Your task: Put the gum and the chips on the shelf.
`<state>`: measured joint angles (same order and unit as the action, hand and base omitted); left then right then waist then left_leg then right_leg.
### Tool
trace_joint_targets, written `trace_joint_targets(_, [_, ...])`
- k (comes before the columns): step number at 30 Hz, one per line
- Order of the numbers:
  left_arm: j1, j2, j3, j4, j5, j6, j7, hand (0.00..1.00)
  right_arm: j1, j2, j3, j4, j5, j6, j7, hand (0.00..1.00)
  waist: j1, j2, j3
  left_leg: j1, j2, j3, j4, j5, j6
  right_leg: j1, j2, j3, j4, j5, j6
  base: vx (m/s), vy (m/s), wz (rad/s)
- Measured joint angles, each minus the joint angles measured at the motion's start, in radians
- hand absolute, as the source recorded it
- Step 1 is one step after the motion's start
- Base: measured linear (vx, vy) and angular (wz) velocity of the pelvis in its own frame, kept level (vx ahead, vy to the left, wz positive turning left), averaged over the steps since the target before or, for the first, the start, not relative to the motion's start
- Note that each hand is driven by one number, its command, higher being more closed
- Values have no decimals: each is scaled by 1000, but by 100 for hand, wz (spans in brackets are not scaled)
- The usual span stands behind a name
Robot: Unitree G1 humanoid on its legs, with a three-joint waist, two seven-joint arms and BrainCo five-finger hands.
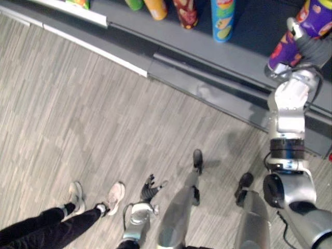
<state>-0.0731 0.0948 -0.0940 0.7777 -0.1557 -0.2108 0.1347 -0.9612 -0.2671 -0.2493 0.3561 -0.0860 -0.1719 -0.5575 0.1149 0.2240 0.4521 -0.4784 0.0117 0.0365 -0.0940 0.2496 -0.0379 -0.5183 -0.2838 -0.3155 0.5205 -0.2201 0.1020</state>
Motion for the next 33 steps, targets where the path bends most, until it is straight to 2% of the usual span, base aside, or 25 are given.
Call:
trace_joint_targets(4, [-2, 19, 0, -11, -2, -5, 3, 0, -15, 2, -7, 14, 7, 0, -1, 100, 8, 1, 1, -37, 1, -14, 0, 10, -9, -46, -6, -5, 37, -16, -7, -4, -75, 11])
trace_joint_targets(7, [-3, 19, 0, -30, -38, -6, 10, 0, -19, 2, -11, 14, 9, 0, -1, 100, 25, 2, 1, -46, -6, -9, 0, 13, -9, -75, -21, -2, 77, -30, -10, -2, -75, 4])
trace_joint_targets(20, [-4, -3, 4, -88, -40, -20, 11, 0, -72, 0, -19, -7, 25, 1, -26, 100, 27, 1, 2, -103, -21, 40, 0, 15, -7, -160, -65, -2, 150, -42, -13, 1, -50, 4])
trace_joint_targets(26, [-4, -22, 22, -120, -77, -21, 10, 0, -99, -3, -21, -54, 27, 1, -46, 100, 26, -6, 7, -117, -23, 114, 0, 18, -4, -194, -100, -1, 201, -42, -13, 2, -49, 9])
trace_joint_targets(33, [-4, -32, 22, -156, -78, -21, 9, 0, -134, -13, -21, -71, 27, 0, -52, 100, 27, -6, 7, -138, -28, 119, 0, 21, 0, -226, -109, 0, 225, -42, -13, -1, -67, 3])
